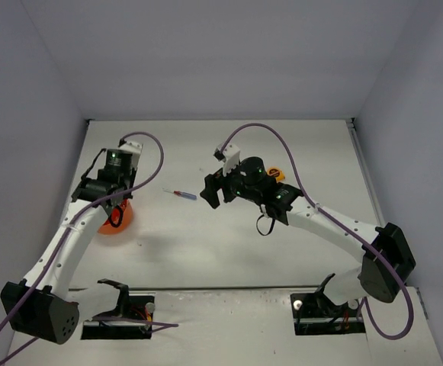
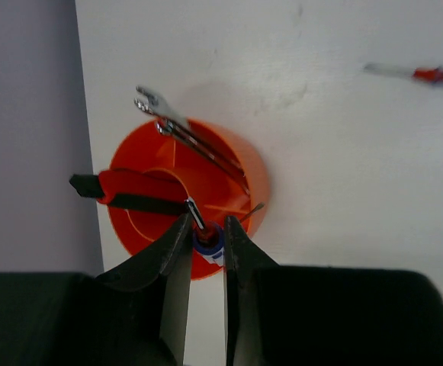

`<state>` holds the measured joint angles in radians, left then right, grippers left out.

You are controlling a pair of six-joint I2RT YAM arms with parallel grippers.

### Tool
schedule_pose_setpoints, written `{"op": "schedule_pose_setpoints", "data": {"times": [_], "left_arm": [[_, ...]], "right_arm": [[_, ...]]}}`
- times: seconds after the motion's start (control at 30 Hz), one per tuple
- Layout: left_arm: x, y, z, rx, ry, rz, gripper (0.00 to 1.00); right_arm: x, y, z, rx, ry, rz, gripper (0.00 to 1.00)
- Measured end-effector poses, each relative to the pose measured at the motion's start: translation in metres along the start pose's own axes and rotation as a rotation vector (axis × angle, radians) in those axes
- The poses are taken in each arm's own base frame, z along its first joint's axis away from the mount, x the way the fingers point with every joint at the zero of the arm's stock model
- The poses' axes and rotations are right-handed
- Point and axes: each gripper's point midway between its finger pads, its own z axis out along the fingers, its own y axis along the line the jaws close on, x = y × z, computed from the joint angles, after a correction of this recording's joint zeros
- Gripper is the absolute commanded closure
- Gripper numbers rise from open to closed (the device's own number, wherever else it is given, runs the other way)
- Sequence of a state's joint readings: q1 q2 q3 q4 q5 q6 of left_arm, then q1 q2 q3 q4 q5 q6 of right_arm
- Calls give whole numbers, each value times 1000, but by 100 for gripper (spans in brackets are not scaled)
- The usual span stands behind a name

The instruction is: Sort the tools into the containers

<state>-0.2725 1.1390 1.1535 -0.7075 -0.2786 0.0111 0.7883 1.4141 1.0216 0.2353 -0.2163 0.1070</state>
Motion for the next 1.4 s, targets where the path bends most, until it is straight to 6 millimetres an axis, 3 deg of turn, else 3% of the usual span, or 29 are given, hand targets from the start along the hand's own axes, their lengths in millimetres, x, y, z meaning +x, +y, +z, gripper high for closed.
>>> {"op": "schedule_pose_setpoints", "data": {"times": [0.13, 0.2, 0.5, 0.6, 0.8, 1.0, 1.27, 1.4], "left_arm": [[51, 4, 19, -44, 98, 86, 100], [58, 7, 21, -68, 93, 105, 100], [57, 15, 33, -138, 0, 139, 99], [55, 15, 37, -142, -5, 140, 83], [53, 15, 38, -152, -12, 125, 73], [52, 16, 36, -155, -21, 104, 71], [52, 15, 26, -142, -18, 49, 51], [23, 15, 9, -108, -52, -53, 40]], "right_arm": [[1, -2, 0, 4, 4, 2, 24], [2, -4, 0, 8, 6, 4, 24], [16, -12, -1, 7, 38, 18, 24], [16, -16, -2, 7, 39, 24, 24], [21, -19, 2, -5, 59, 33, 24], [23, -18, 33, -51, 115, 40, 25], [37, -18, 81, -92, 197, 6, 32], [50, -20, 109, -101, 252, -39, 35]]}}
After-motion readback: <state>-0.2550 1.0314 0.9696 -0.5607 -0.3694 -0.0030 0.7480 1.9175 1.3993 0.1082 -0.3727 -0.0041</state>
